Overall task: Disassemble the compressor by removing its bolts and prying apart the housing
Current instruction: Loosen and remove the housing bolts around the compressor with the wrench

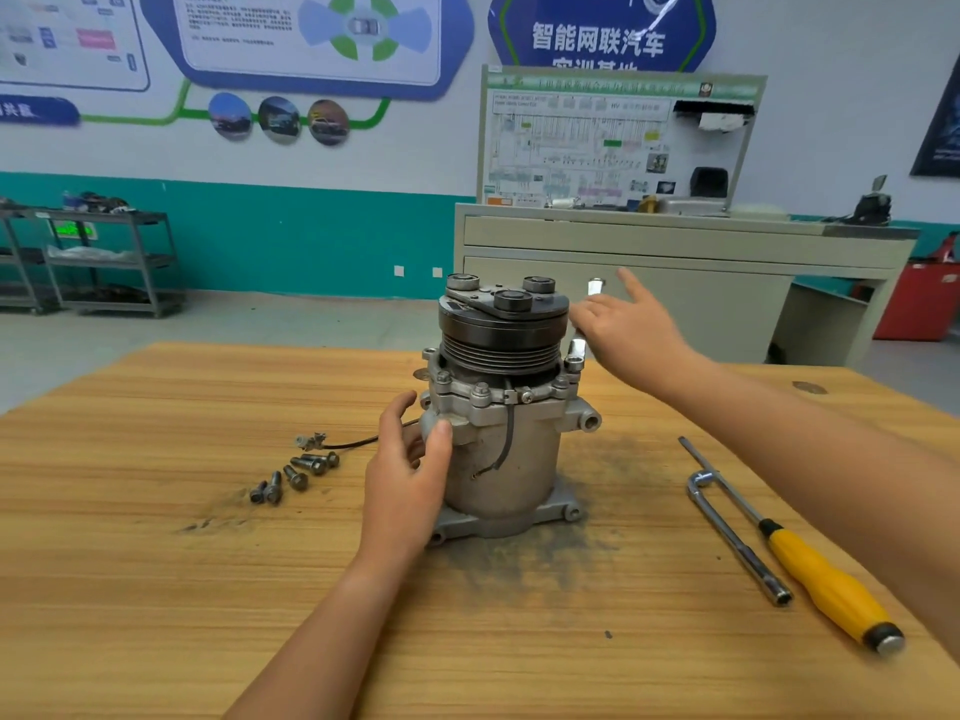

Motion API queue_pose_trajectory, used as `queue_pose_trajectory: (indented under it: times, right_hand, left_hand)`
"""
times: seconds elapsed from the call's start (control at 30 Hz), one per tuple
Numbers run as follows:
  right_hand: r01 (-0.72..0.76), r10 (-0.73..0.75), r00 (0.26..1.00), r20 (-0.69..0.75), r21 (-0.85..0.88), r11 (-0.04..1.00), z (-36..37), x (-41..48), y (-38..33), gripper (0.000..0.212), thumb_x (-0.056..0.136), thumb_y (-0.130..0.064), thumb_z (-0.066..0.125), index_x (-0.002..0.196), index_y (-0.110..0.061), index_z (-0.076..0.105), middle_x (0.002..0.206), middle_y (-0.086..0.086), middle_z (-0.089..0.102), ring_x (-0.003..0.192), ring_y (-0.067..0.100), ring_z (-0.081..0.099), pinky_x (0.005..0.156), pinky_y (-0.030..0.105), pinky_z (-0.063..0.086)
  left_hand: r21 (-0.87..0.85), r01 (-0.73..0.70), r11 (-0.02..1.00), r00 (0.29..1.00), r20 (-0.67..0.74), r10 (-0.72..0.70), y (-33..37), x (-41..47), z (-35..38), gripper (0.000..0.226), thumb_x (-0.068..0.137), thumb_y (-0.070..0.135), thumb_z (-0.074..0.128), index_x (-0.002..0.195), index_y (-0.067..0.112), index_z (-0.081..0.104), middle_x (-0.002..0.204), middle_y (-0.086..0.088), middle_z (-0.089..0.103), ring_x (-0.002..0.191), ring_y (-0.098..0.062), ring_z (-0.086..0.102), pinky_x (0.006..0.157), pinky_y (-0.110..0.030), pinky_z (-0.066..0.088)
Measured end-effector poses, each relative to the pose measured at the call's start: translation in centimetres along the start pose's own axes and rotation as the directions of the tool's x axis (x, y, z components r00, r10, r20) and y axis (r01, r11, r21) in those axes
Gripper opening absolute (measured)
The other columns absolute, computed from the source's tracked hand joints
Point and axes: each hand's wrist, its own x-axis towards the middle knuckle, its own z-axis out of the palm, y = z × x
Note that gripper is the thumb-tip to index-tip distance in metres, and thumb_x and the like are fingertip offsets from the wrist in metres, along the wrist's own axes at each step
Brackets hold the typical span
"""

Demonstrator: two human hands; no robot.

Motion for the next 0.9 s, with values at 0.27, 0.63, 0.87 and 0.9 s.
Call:
queue_pose_trajectory:
  times: [0.27, 0.63, 0.87, 0.9]
  right_hand:
    - [-0.402, 0.346, 0.911, 0.223, 0.306, 0.863, -4.5, -4.7, 1.6, 0.026, 0.097, -0.019, 0.035, 0.088, -0.005, 0.054, 0.067, 0.006, 0.051, 0.059, 0.023, 0.049, 0.050, 0.031, 0.033]
    - [-0.140, 0.165, 0.912, 0.376, -0.095, 0.986, -6.5, -6.1, -0.3, 0.015, 0.095, -0.013, 0.033, 0.088, -0.017, 0.046, 0.064, -0.002, 0.044, 0.054, 0.011, 0.040, 0.044, 0.023, 0.028]
    - [-0.178, 0.185, 0.908, 0.376, -0.052, 0.983, -6.9, -5.8, -1.0, 0.013, 0.094, -0.012, 0.032, 0.084, -0.016, 0.040, 0.062, -0.002, 0.038, 0.052, 0.012, 0.035, 0.044, 0.026, 0.023]
    - [-0.161, 0.173, 0.906, 0.386, -0.063, 0.985, -7.0, -5.7, -1.2, 0.012, 0.093, -0.010, 0.032, 0.085, -0.016, 0.039, 0.062, -0.002, 0.038, 0.052, 0.012, 0.034, 0.043, 0.026, 0.023]
  left_hand:
    - [0.151, -0.078, 0.985, 0.997, 0.003, 0.079, 0.2, -0.4, 0.0, 0.035, 0.087, 0.050, 0.040, 0.120, 0.038, 0.045, 0.088, 0.029, 0.058, 0.080, 0.019, 0.053, 0.062, -0.007, 0.042]
    - [0.369, -0.297, 0.881, 0.955, 0.092, 0.284, 0.6, -0.6, -0.6, 0.064, 0.085, 0.051, 0.029, 0.137, 0.014, 0.039, 0.125, 0.010, 0.040, 0.107, 0.012, 0.033, 0.081, 0.006, 0.022]
    - [0.383, -0.274, 0.882, 0.961, 0.076, 0.265, 0.3, -0.5, -0.7, 0.052, 0.089, 0.036, 0.036, 0.135, 0.013, 0.042, 0.134, -0.001, 0.045, 0.117, 0.002, 0.037, 0.087, 0.006, 0.019]
    - [0.386, -0.273, 0.881, 0.961, 0.076, 0.265, 0.3, -0.5, -0.8, 0.052, 0.089, 0.036, 0.036, 0.135, 0.013, 0.043, 0.134, -0.001, 0.044, 0.119, 0.000, 0.037, 0.088, 0.005, 0.019]
